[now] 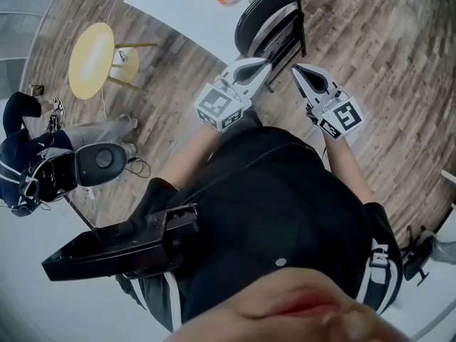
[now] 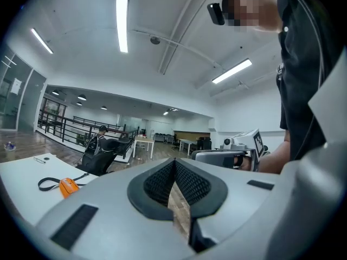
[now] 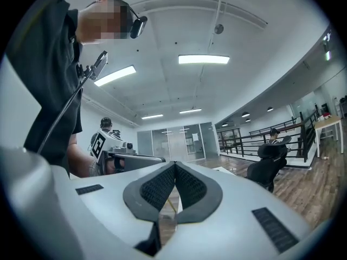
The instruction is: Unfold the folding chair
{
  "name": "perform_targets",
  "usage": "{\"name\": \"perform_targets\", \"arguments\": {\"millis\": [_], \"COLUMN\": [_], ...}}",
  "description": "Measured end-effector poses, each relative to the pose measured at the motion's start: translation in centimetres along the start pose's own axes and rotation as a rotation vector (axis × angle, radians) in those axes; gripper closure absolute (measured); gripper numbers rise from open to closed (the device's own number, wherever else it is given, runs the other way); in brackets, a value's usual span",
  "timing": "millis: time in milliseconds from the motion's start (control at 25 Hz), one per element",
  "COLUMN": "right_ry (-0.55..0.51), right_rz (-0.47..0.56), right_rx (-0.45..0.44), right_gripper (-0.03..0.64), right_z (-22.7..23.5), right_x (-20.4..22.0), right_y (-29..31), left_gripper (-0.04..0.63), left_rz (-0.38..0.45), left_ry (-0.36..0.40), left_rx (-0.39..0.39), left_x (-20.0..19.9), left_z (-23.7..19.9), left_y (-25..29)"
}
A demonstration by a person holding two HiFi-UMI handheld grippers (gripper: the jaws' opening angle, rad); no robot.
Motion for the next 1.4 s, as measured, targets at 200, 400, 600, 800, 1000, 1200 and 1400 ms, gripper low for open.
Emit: {"name": "perform_targets", "arguments": {"millis": [200, 400, 600, 800, 1000, 1200, 1400], "right_ry": [0.018, 0.038, 0.086, 0.115, 0.181, 0.236, 0.286], "right_rz": [-0.010, -0.022, -0.057, -0.102, -0.104, -0.135, -0.165], "right_rx": [0.065, 0.145, 0.244, 0.344, 0.379, 0.374, 0.367], "right_gripper": [0.609, 0.609, 0.609, 0.609, 0.609, 0.609, 0.609], "right_z": [2.6, 4.9, 6.9, 8.5, 10.2, 10.8, 10.3], "right_x": [-0.4, -0.2, 1.1, 3.7, 5.1, 6.6, 8.3], "right_y": [5.4, 10.8, 14.4, 16.6, 17.9, 17.8, 16.9], "left_gripper": [0.591, 0.591, 0.589, 0.563, 0.511, 0.429, 0.391], "left_rz": [-0.017, -0.079, -0.194, -0.329, -0.440, -0.562, -0.712], "left_ry": [0.008, -0.042, -0.124, -0.144, -0.143, -0.181, -0.230], "left_rx": [0.035, 0.063, 0.156, 0.202, 0.169, 0.087, 0.039], "left_x": [-0.8, 0.4, 2.9, 5.2, 6.9, 9.1, 11.0], "left_z": [-6.4, -13.4, -19.0, -22.9, -25.7, -27.8, -29.5], "left_y": [0.8, 1.6, 4.2, 7.4, 10.8, 14.3, 17.7]}}
Point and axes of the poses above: the fingertips, and each gripper's own axes: y forward along the fingers, z to its right, x out of its underside, the point moved 7 cm from there along -y, backward along the fingers, and after that the axes turned 8 degrees about -z, right-handed, at the moved point
